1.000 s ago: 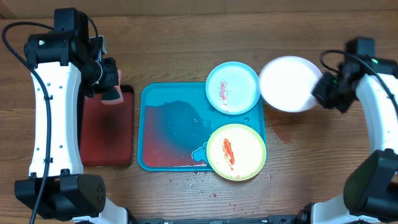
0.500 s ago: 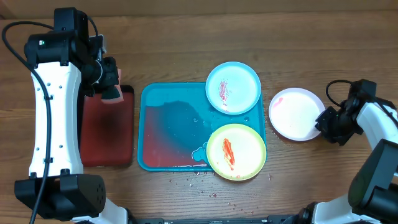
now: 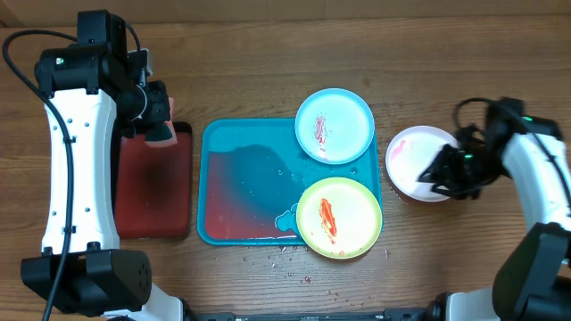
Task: Clean dirty plates on tray and stack at the side
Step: 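Release the white plate and move right gripper to the yellow plate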
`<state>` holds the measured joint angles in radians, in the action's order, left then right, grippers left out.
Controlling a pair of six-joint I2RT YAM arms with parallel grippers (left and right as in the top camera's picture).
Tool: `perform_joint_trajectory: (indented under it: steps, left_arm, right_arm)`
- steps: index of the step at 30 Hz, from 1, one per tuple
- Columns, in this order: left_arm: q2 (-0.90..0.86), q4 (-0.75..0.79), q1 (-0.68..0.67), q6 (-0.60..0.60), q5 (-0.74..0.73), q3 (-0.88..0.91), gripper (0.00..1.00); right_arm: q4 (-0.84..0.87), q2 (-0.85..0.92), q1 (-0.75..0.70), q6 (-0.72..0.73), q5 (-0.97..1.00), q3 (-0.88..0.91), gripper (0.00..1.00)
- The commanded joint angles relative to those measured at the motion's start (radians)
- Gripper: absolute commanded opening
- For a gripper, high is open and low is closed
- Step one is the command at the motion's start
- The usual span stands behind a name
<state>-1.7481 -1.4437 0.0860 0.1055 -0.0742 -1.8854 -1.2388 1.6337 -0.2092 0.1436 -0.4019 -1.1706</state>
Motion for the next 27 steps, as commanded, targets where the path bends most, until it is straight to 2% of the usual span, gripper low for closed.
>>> perform_joint_trajectory:
  steps: [1, 8, 13, 15, 18, 19, 27]
  left_arm:
    - [0.007, 0.005, 0.005, 0.014, -0.008, 0.002, 0.04]
    - [0.007, 0.005, 0.005, 0.014, -0.008, 0.002, 0.04]
    - [0.007, 0.005, 0.005, 0.014, -0.008, 0.002, 0.04]
    - [0.007, 0.005, 0.005, 0.014, -0.008, 0.002, 0.04]
    - [0.007, 0.005, 0.005, 0.014, -0.007, 0.002, 0.04]
    - [0.007, 0.005, 0.005, 0.014, -0.005, 0.002, 0.04]
    - [0.007, 0.005, 0.005, 0.013, -0.004, 0.002, 0.04]
  right_arm:
    - [0.012, -0.014, 0.116, -0.068, -0.03, 0.052, 0.36]
    - [0.167, -0.014, 0.283, -0.009, 0.061, 0.221, 0.36]
    - [0.282, -0.014, 0.34, -0.001, 0.061, 0.291, 0.3]
    - [0.303, -0.014, 0.354, 0.003, 0.061, 0.302, 0.24]
    - [0.303, -0.014, 0.361, 0.014, 0.071, 0.302, 0.07]
    - [0.3, -0.014, 0.36, 0.017, 0.073, 0.302, 0.04]
    - [0.234, -0.016, 0.36, 0.017, 0.074, 0.292, 0.04]
